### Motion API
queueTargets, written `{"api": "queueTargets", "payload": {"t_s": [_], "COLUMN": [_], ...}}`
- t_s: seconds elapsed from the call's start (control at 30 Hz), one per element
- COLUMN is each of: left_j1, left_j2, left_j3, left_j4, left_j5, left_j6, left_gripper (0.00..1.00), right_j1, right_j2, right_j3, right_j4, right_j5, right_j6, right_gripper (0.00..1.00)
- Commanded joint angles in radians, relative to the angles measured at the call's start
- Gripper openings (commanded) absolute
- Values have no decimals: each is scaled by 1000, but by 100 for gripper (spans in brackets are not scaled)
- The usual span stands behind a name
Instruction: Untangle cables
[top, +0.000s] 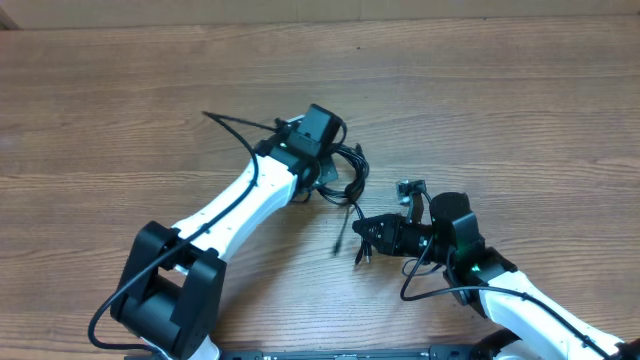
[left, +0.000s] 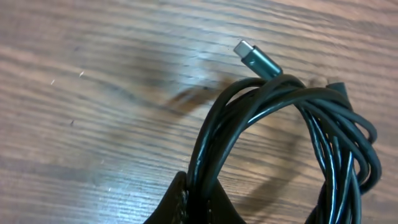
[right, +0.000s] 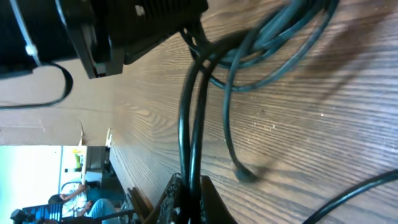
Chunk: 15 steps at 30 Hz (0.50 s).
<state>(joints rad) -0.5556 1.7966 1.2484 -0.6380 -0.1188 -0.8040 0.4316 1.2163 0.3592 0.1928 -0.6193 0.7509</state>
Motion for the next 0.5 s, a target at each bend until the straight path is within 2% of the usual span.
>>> {"api": "queueTargets", "payload": {"t_s": [0.0, 0.17, 0.27, 0.47], "left_j1": [-31, -41, -38, -26], "left_j2": [6, 2, -7, -39], "left_j3": [21, 21, 21, 21], "left_j4": [8, 9, 14, 23], "left_j5": [-53, -54, -53, -41], "left_j6": [172, 241, 245, 74], "left_gripper": [4, 4, 4, 4], "right_j1": [-9, -9, -8, -5], "right_j2": [-18, -18, -18, -16], "right_j3": [101, 201, 205, 205], "right_j4": [-92, -308, -319, -319], "right_j5": [36, 212, 252, 196], "right_j6": [-87, -147, -147, -146], "right_gripper": [4, 4, 4, 7]}}
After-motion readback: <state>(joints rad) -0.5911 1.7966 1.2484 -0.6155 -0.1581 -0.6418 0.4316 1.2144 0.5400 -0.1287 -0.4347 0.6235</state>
